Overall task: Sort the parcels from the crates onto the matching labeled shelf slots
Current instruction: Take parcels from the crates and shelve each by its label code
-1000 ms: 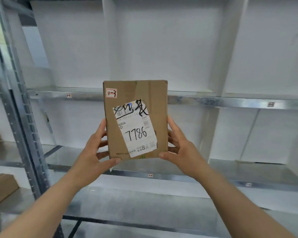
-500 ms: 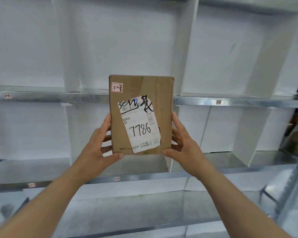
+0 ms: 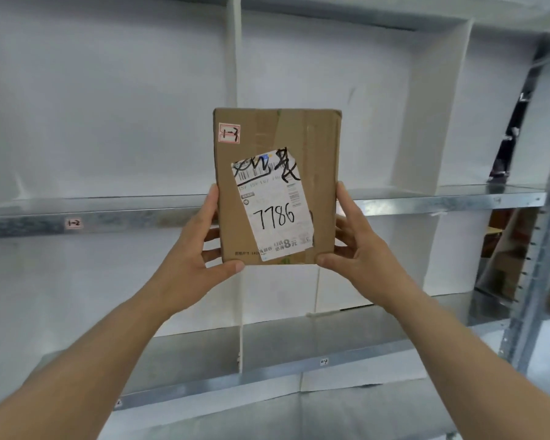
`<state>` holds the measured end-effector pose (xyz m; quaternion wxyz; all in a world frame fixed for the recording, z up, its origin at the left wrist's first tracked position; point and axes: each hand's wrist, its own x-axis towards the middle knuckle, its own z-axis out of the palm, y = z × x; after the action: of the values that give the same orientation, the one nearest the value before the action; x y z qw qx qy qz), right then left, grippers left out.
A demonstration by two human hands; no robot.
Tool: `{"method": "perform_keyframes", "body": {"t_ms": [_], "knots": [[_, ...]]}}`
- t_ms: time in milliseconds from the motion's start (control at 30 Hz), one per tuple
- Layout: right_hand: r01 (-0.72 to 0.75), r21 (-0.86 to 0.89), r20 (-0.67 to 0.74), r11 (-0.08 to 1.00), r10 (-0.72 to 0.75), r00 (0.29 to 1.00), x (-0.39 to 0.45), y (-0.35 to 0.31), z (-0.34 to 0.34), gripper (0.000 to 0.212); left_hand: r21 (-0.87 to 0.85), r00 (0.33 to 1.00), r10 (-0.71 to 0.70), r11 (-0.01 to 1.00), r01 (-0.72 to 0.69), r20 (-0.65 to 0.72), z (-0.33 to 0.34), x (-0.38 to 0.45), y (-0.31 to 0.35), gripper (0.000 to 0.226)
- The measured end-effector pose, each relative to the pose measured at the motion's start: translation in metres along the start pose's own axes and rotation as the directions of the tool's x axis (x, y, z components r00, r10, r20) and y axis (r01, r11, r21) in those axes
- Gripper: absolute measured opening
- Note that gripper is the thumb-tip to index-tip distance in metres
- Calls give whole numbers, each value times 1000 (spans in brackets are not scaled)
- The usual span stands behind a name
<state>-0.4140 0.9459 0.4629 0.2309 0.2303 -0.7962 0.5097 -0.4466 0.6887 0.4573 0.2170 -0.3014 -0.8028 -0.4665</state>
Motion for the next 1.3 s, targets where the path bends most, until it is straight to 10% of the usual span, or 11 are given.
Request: {"method": "perform_keyframes", "body": {"t_ms": [733,1300], "knots": [[-67,-124,10,990,69,998,159,92,-78,107,138,996,-72,987,77,-44,78,165,-12,114],[-152,-279,84,948,182,980,231,117,-62,63,397,946,-293,858,325,-141,87,218,-25,107]]}}
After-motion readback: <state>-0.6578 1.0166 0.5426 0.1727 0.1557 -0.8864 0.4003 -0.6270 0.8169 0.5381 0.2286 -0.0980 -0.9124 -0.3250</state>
